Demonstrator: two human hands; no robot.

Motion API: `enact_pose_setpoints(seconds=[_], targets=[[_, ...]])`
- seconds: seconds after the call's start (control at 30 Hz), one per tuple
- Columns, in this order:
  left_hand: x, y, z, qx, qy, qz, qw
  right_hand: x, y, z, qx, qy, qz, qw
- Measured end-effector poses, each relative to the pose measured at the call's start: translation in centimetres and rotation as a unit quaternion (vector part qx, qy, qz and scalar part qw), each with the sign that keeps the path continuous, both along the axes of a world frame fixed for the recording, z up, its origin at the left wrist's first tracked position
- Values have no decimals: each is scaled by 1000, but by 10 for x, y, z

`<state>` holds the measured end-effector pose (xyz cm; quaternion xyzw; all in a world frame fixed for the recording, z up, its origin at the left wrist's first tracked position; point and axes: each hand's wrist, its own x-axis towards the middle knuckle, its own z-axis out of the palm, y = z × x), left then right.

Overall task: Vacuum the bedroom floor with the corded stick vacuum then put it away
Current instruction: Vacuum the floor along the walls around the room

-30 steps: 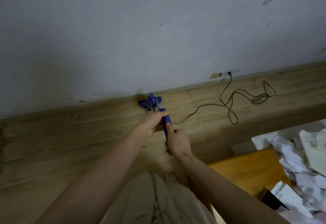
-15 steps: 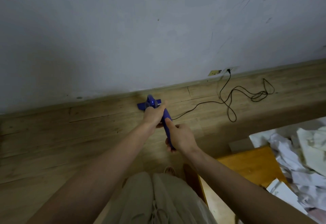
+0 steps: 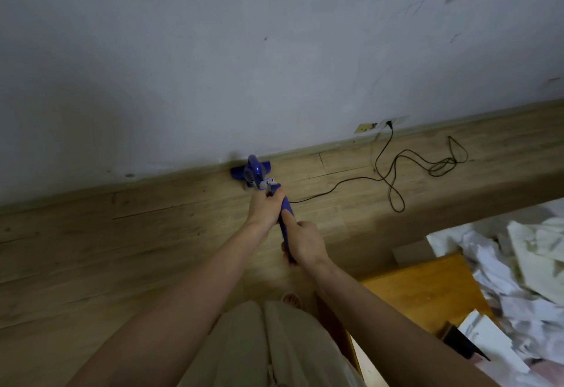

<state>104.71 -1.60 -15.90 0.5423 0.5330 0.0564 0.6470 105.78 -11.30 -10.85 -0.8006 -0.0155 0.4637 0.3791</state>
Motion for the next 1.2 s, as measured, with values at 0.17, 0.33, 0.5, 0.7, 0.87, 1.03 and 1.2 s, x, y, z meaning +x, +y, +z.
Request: enact_pose_setpoints(seconds=[0.17,0.33,0.5,0.7,0.87,1.03,1.2], targets=[[30,-22,9,-13,-12,-24,1000,22,-30,27,29,-34,-35,998],[38,-26,10,-40,-10,-24,999,31,-31,27,37,-48,-48,997],[48,-16,11,-6,5,-30,1000,36,-19,8,33,-58,-42,997],[73,-21,16,-7,-2,-52,999,66,-30,11,25,-60,-40,997],[90,-48,22,-20,6,-79,997,82,-58,35,35,-47,-61,996],[95,-64,24,-48,14,-85,995,86,-72,45,32,-46,-76,996],[103,-51,24,-41,16,-67,997,93,-59,30,45,-44,-91,994]])
